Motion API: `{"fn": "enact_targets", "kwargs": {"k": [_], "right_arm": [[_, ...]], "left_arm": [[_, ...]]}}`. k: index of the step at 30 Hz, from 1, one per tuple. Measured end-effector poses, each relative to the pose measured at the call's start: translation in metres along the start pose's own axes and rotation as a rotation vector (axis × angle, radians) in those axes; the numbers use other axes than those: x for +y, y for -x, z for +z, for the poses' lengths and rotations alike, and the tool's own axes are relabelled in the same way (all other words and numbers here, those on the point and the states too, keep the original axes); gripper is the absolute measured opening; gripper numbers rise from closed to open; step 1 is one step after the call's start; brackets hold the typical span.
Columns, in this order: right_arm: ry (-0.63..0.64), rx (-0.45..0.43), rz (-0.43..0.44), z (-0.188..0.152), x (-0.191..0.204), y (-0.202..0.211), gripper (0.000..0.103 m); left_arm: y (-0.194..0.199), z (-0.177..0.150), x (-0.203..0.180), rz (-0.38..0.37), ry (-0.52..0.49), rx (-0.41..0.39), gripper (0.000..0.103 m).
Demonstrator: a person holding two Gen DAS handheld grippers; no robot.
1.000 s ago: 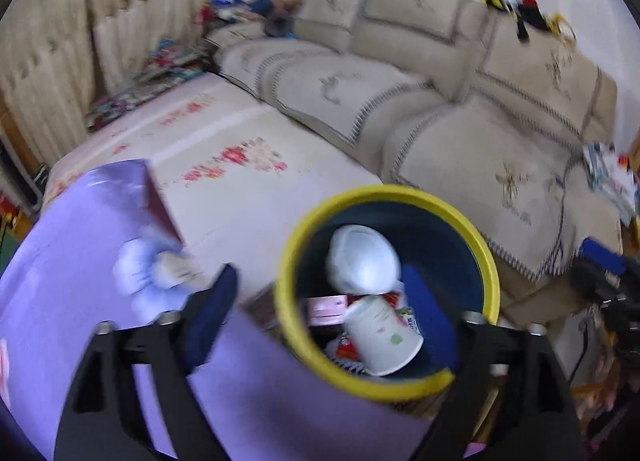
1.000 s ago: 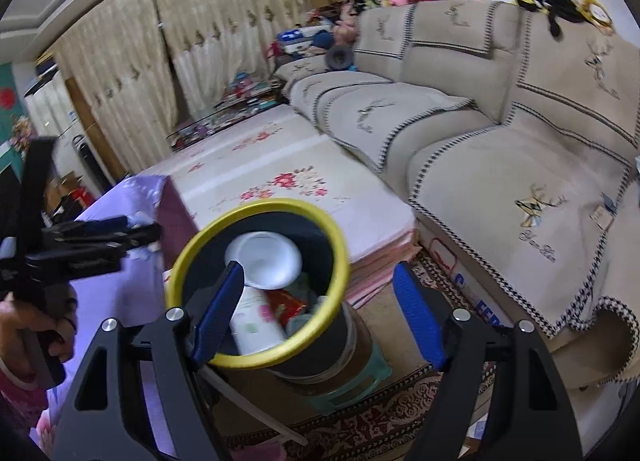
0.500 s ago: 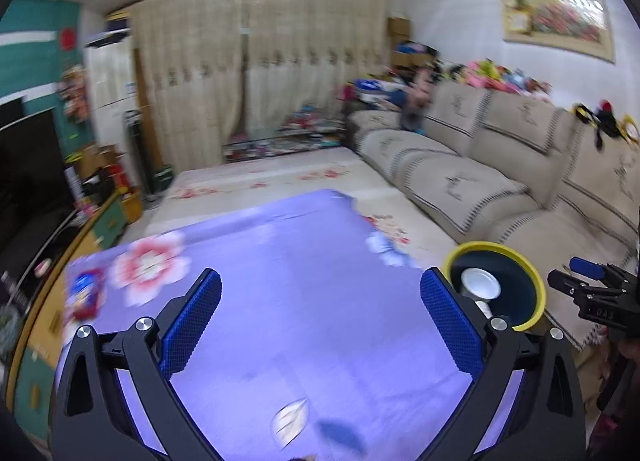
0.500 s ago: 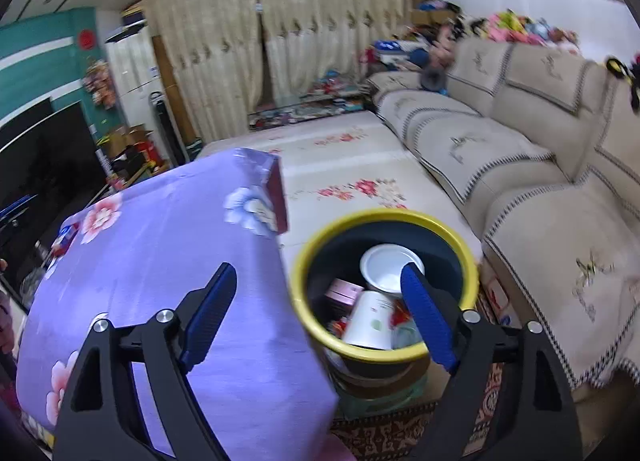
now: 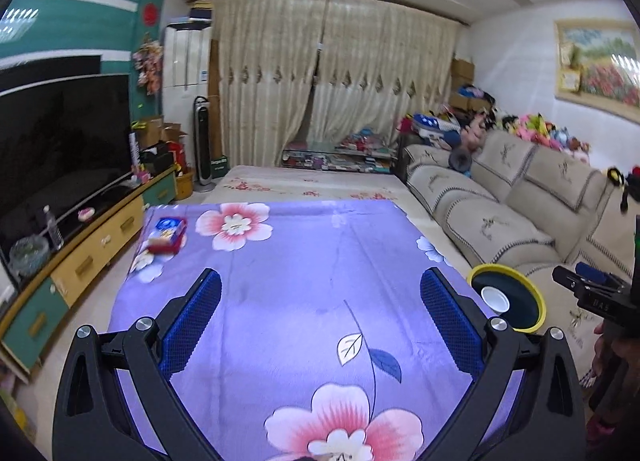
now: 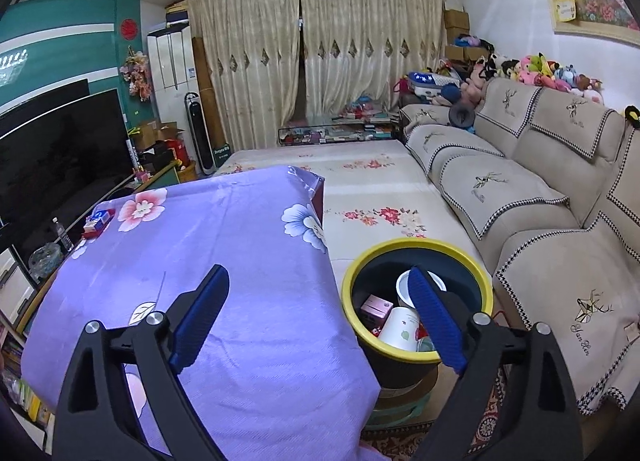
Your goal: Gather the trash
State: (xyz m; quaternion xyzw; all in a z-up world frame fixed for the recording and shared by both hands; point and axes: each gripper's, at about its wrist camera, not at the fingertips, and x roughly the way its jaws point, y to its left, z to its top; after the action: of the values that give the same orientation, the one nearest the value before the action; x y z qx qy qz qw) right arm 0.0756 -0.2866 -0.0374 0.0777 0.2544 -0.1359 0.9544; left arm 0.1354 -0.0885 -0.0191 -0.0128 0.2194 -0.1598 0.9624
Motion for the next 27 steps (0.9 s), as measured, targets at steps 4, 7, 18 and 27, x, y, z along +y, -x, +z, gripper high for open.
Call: {"fn": "enact_targets", "kwargs": {"k": [4, 7, 18, 27], "right_arm": [[0.005, -0.017, -0.008, -0.003, 0.005, 0.012, 0.088], [0.001, -0.023, -0.002, -0.007, 0.007, 0.02, 0.088], [0.0, -0.044, 0.006, -0.008, 0.011, 0.036, 0.089], [0.0, -0.04, 0.017, -0.009, 0.014, 0.036, 0.089]], "left_arm": [[0.017, -0.011, 0.004, 0.04, 0.015, -0.001, 0.098], [0.027, -0.017, 0.005, 0.06, 0.011, -0.008, 0.098], [0.042, -0.011, -0.003, 0.072, 0.002, -0.042, 0.098], [0.042, -0.011, -0.003, 0.078, -0.001, -0.046, 0.098]]}}
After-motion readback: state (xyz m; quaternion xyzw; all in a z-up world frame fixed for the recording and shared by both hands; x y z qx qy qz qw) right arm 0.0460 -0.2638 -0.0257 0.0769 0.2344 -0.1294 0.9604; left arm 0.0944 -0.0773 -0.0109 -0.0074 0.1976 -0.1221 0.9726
